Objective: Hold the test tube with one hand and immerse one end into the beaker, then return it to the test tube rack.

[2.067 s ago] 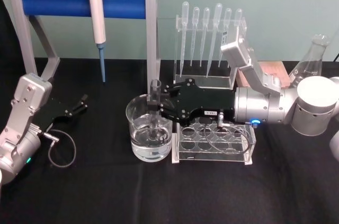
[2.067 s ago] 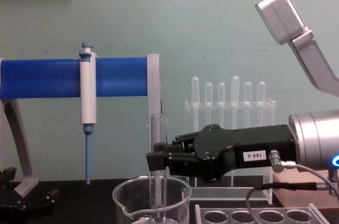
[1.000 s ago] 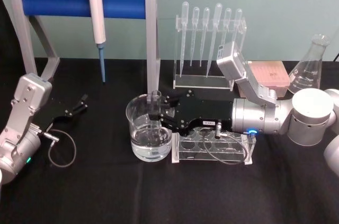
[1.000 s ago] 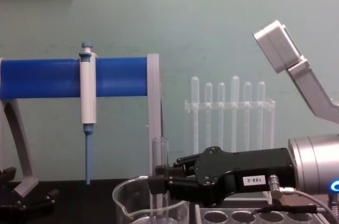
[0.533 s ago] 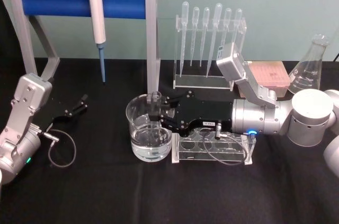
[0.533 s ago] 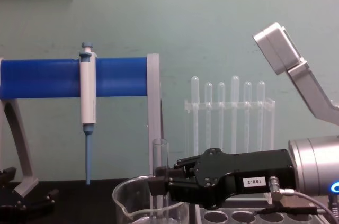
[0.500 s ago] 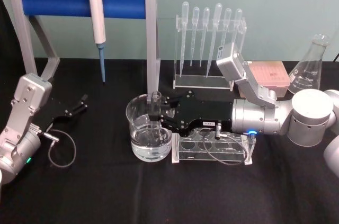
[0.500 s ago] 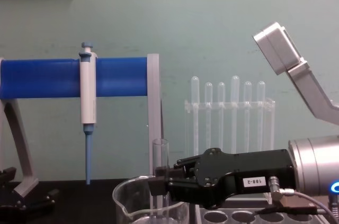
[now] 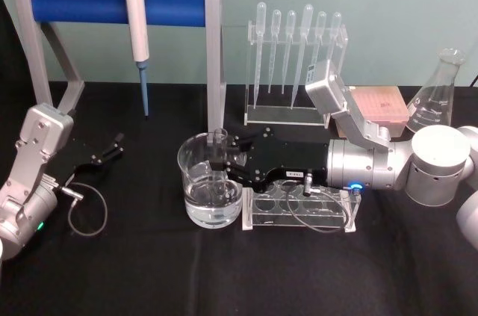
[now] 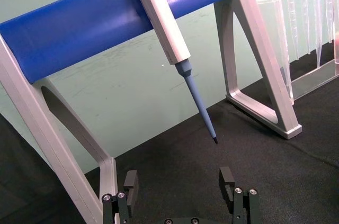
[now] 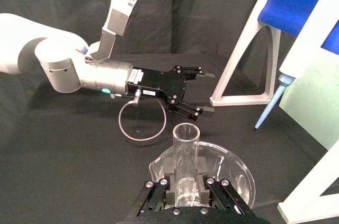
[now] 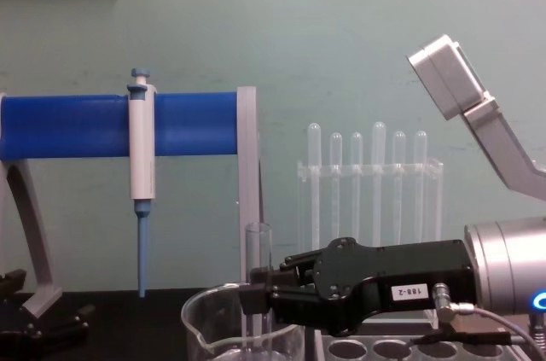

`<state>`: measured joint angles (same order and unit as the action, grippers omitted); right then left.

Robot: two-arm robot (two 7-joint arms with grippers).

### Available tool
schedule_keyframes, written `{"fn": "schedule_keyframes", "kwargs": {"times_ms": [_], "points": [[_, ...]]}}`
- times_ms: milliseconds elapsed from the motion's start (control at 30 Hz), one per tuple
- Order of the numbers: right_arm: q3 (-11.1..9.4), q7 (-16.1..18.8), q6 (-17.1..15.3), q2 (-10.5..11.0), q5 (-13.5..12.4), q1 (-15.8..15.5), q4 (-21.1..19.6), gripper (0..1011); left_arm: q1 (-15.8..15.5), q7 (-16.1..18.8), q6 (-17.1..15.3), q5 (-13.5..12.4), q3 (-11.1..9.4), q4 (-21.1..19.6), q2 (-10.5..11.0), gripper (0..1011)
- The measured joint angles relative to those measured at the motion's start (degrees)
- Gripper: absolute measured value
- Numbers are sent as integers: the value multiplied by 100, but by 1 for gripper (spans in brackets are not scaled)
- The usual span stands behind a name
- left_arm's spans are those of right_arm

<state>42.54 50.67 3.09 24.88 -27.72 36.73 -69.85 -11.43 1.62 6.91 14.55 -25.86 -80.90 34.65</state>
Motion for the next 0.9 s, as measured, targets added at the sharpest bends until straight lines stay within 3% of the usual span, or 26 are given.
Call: {"fn": "schedule_keyframes", "kwargs": {"times_ms": [900], "points": [[2, -1, 0, 0, -5, 2, -3, 237, 0, 0, 0, 0, 0, 0, 0, 1000]]}}
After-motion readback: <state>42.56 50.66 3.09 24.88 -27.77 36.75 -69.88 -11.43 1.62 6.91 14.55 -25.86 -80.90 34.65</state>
